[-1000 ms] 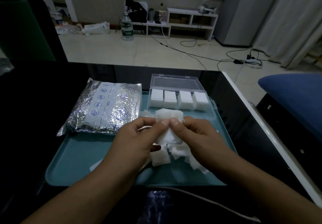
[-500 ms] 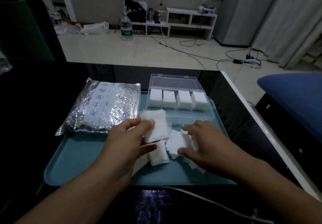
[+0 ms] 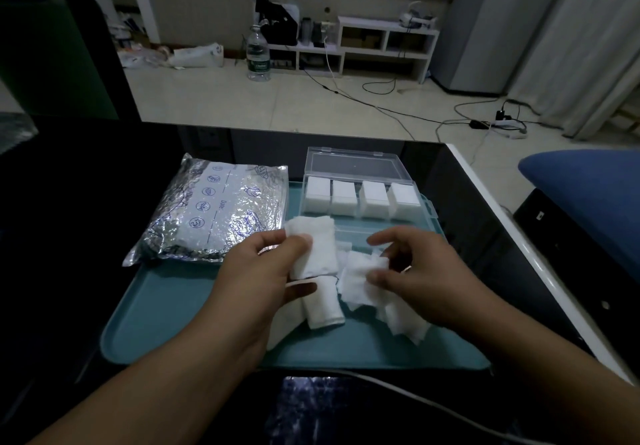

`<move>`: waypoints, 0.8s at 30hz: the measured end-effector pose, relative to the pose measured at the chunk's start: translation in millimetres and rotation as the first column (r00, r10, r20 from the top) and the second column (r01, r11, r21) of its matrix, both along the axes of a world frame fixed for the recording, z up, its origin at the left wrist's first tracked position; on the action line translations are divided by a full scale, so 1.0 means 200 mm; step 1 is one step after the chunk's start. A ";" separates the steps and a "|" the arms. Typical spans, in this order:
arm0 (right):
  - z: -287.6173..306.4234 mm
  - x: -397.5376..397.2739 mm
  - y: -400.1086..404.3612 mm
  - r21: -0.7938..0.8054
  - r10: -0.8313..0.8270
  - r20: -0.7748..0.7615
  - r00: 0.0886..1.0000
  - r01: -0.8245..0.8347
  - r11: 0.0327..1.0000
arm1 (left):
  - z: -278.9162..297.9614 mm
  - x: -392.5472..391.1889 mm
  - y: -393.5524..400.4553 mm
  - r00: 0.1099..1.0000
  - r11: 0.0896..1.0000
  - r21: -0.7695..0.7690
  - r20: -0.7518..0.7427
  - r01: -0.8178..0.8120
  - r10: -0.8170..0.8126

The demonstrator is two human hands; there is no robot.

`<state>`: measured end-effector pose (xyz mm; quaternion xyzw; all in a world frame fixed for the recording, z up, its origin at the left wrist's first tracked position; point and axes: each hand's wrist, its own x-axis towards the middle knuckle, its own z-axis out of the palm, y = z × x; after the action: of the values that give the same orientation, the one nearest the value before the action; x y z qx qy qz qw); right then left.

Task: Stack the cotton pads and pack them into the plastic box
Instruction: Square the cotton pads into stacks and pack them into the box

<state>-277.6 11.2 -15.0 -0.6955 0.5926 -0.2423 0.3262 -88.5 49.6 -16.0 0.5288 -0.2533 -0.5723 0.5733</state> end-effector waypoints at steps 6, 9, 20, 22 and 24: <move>0.11 -0.04 0.01 0.266 -0.056 0.539 0.841 -0.107 0.958 | -0.01 0.00 -0.01 1.000 1.000 -0.009 -0.009 -0.003 0.003; 0.13 -0.05 0.01 0.269 -0.056 0.601 0.798 -0.135 0.954 | -0.01 0.00 -0.01 1.000 1.000 -0.007 -0.025 0.003 -0.003; 0.14 0.06 0.09 0.063 0.116 0.572 0.812 -0.184 0.981 | 0.03 -0.06 0.04 0.986 0.986 -0.025 0.047 0.162 -0.161; 0.12 0.09 0.09 0.013 0.094 0.547 0.832 -0.120 0.993 | 0.04 -0.06 0.04 0.983 0.982 -0.032 0.024 0.184 -0.183; 0.10 0.11 0.10 -0.055 0.077 0.491 0.868 -0.058 0.997 | 0.04 -0.06 0.04 0.985 0.985 -0.026 0.002 0.170 -0.170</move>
<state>-255.9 30.9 4.8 -0.6373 0.4606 -0.4112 0.4611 -101.1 58.4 -8.9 0.4975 -0.3050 -0.6160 0.5292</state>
